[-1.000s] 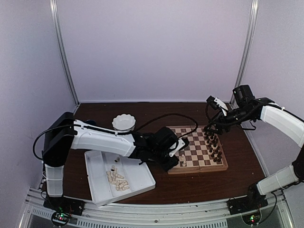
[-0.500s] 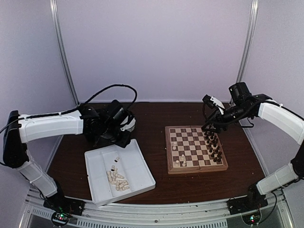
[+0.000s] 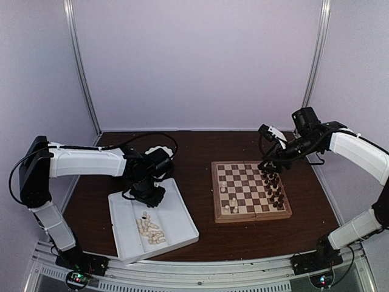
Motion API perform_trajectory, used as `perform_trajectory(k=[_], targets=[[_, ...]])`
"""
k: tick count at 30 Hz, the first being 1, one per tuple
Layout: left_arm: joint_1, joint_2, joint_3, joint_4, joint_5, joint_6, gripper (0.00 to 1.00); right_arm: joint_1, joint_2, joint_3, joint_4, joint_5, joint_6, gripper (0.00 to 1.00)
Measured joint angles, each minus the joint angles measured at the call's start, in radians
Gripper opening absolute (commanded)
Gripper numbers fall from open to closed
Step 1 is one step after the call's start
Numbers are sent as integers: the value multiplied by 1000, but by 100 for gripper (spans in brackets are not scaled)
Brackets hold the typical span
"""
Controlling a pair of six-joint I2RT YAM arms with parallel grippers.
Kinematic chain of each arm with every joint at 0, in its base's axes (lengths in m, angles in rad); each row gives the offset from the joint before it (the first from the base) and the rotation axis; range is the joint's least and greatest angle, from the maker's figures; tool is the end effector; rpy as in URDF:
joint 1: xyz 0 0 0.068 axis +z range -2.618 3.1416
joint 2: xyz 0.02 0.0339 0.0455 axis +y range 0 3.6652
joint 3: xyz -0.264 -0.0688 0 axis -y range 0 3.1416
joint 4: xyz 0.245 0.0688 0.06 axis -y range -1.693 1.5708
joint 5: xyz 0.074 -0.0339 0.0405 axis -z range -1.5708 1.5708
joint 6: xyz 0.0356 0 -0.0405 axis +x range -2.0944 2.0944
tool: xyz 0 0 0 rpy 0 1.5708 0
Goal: Set up the chess pieces on the board
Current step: Pick up the pawn from the storage box.
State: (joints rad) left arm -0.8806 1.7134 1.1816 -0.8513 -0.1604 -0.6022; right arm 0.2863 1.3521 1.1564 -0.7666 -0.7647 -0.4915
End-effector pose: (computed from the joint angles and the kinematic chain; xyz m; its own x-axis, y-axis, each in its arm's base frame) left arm 0.2078 -0.2427 0.1951 -0.9359 0.2553 -0.2427 0.2574 0.9660 0.0236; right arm 0.2537 0.1004 0.3006 -0.4186 -0.4782 -0.7721 -0.8858 0.4024 0.2310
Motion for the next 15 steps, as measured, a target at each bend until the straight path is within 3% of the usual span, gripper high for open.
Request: perform_trajectory(k=[15], targets=[[68,51,-46,22,8,-7,29,0,0,-2,0,0,0,64]])
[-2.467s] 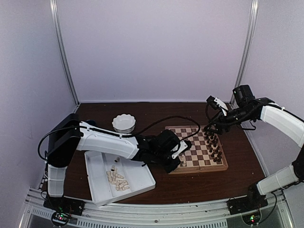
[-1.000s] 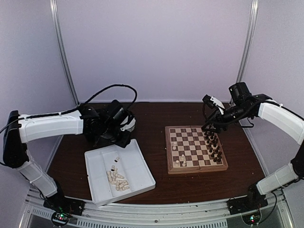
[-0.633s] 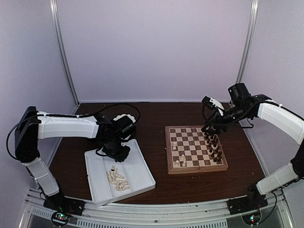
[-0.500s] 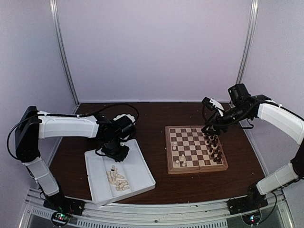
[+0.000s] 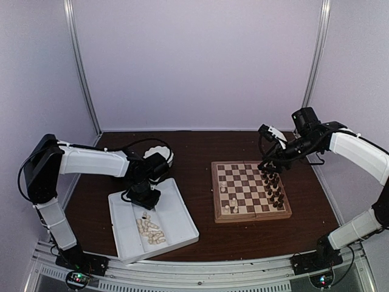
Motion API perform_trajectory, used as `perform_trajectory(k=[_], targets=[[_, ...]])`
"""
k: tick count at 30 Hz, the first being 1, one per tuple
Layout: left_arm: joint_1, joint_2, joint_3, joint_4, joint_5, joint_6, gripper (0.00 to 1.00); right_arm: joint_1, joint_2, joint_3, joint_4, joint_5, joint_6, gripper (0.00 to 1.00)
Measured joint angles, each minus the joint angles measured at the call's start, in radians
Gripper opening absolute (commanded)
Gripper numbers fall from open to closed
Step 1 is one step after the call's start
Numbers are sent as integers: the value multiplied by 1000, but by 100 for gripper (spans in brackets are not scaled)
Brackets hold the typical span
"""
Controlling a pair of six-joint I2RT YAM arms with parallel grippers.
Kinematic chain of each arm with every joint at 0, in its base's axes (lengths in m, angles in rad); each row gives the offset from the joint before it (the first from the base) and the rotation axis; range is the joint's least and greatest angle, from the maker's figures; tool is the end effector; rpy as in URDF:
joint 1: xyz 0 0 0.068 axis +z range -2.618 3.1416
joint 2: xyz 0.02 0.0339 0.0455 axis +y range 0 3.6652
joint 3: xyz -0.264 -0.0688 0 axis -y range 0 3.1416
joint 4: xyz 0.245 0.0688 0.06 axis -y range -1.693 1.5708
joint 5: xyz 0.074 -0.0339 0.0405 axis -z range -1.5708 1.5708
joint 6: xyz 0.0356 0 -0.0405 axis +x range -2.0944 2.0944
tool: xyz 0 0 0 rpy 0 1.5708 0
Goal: Set up the chess pieces on the board
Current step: Pick up the pawn from the storage box.
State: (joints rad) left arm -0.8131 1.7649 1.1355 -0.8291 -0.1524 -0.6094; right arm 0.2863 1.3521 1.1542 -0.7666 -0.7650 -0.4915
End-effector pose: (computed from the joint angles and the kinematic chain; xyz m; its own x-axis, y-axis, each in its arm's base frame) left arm 0.2215 -0.2262 0.1683 -0.9643 0.1960 -0.1782 0.1883 0.9803 0.0596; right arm 0.2535 0.1003 0.3000 -0.4202 -0.4786 -0.7710 -0.8854 0.4023 0.2328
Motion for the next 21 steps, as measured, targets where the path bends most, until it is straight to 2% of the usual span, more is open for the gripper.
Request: perform_trajectory(k=[10,16,21], targets=[[24,32,-29,53,11,16,27,0,0,0,0,0,0,64],[24,25,-45,90,10,35,17,0,0,0,0,-1,0,63],[24,6,-71,130,3,44,15,0,0,0,0,-1,0,63]])
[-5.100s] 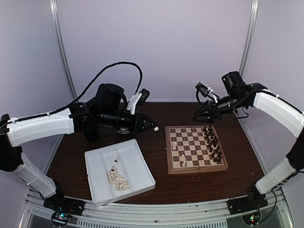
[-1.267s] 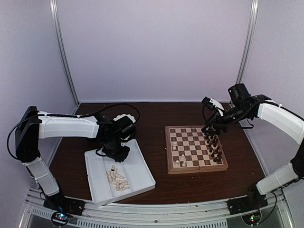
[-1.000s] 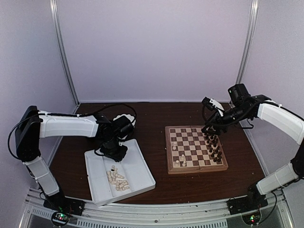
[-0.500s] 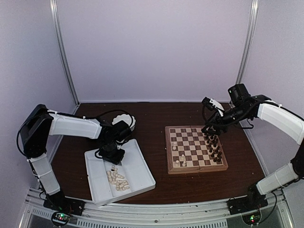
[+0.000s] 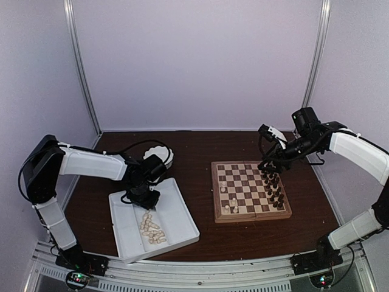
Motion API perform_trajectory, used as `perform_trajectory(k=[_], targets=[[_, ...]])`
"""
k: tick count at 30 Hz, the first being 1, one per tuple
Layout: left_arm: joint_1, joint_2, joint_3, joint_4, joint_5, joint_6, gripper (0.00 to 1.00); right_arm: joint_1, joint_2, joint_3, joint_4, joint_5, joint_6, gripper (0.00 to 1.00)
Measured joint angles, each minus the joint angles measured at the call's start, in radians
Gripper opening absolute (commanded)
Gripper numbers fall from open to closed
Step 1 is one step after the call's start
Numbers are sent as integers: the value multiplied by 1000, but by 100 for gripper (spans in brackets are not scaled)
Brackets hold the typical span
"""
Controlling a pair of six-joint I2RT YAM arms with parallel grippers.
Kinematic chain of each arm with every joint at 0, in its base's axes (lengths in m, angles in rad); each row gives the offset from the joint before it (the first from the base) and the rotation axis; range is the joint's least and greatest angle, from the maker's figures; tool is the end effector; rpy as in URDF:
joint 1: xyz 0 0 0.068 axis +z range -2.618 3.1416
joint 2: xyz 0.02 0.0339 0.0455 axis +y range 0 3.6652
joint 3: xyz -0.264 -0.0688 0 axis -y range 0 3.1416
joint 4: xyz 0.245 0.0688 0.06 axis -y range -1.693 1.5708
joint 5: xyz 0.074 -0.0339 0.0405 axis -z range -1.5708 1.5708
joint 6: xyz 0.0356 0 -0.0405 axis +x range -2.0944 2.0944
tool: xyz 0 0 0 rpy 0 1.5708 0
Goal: Set up the chess pieces on the board
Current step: Pick up the pawn from the storage box.
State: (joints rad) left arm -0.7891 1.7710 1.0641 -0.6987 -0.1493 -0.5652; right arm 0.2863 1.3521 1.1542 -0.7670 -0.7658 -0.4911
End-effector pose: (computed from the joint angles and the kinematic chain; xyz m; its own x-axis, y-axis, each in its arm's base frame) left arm 0.2262 -0.2203 0.1510 -0.9535 0.2088 -0.2174 0.2060 0.9779 0.0358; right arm 0.2535 0.1003 0.3000 -0.4208 -0.4782 -0.7709 -0.8853 0.4020 0.2338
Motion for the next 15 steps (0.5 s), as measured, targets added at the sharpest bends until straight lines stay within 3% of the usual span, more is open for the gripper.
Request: perform_trajectory(k=[6,15], targets=[[0,-79,-74,48,-6,22,13,0,0,0,-1,-1,0,63],[0,-528,-280,203,47,168,16,40,46,69,-32,-41,12,62]])
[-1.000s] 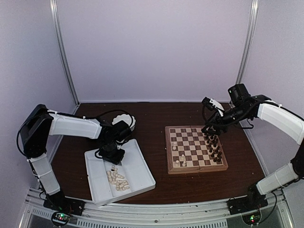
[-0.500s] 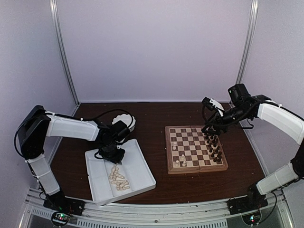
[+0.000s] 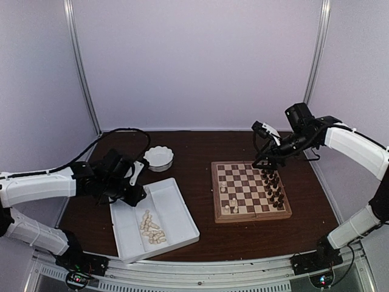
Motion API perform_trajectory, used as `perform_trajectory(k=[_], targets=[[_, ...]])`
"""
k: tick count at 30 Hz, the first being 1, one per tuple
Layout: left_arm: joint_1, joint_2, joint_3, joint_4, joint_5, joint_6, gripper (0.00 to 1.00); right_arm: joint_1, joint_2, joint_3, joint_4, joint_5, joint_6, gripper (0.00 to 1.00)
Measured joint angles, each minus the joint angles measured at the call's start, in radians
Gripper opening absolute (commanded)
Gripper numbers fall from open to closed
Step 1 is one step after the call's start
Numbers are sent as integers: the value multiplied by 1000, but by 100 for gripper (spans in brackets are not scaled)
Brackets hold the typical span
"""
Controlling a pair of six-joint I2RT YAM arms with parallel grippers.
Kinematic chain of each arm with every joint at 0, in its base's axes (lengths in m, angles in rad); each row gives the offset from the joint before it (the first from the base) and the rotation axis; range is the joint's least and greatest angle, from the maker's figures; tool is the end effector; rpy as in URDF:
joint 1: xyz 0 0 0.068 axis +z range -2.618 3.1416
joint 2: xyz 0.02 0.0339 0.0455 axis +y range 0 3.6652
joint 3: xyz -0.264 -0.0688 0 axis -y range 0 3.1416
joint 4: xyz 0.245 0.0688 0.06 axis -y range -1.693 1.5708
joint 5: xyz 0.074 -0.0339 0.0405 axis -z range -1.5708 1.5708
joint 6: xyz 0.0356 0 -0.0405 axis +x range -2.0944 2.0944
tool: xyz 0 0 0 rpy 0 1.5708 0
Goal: Set up the chess pieces on the board
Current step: Pass from the left arm to the right
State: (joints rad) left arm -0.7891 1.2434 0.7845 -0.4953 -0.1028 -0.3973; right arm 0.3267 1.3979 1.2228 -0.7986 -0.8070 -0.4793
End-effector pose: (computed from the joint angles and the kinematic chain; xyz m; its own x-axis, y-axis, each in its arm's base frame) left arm 0.1749 -0.1710 0.2195 -0.7870 0.2465 -0.5656 0.3900 0.9091 -0.1465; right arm 0.2586 0.1148 0.3084 -0.4153 -0.4775 -0.7743 -0.8994 0.3433 0.2707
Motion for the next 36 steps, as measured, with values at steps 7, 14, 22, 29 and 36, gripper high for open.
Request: perform_trajectory(k=[7,14,22,29,36], targets=[[-7,-226,-132,157,101,90,15,221,194,229,-61,-32,38,63],[-29,-280,-141,244,151,120,15,387,462,505,-32,-107,226,64],[-158,-207,-90,268,140,169,15,417,646,624,122,-257,565,67],[-190,-130,-24,306,136,196,15,437,652,599,212,-324,697,66],[-196,-96,1,321,132,203,15,483,652,542,238,-349,742,59]])
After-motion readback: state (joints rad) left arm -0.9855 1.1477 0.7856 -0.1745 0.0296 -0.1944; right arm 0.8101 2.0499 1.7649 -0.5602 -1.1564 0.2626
